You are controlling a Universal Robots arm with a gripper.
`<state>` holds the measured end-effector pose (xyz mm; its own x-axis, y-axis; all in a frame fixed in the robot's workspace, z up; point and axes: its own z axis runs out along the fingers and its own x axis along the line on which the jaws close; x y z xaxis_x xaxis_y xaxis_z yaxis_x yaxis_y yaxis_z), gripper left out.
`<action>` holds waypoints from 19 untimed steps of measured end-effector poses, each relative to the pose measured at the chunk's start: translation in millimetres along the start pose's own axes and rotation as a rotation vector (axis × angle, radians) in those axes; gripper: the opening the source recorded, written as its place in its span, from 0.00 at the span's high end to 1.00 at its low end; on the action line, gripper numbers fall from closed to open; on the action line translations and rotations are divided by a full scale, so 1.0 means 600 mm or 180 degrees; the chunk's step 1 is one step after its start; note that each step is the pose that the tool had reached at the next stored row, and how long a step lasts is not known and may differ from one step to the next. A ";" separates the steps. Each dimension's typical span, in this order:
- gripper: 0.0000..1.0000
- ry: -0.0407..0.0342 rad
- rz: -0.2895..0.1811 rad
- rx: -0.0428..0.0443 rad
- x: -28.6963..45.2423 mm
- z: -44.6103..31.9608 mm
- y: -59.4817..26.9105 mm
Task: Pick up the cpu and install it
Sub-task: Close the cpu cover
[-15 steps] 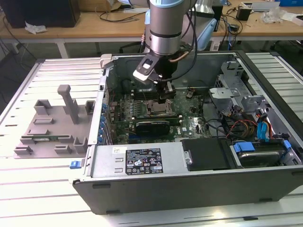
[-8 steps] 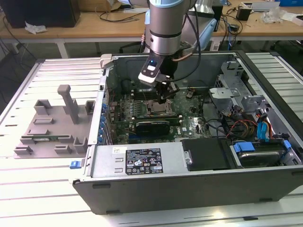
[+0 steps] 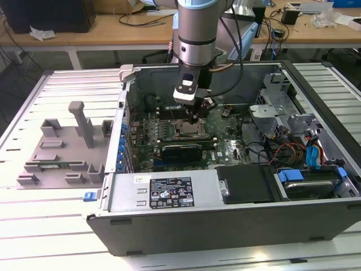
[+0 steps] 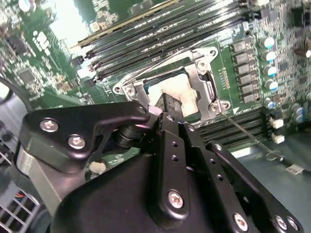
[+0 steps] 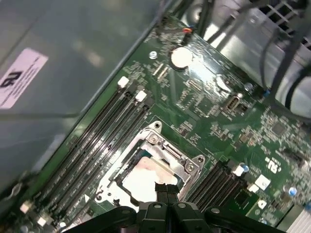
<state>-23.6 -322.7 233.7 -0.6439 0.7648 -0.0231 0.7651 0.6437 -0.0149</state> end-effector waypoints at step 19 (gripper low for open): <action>0.89 -0.0021 -0.1431 -0.0033 0.000 0.000 0.000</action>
<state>-23.6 -322.7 233.7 -0.9123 0.4088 -0.0231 0.4092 0.9123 -0.0149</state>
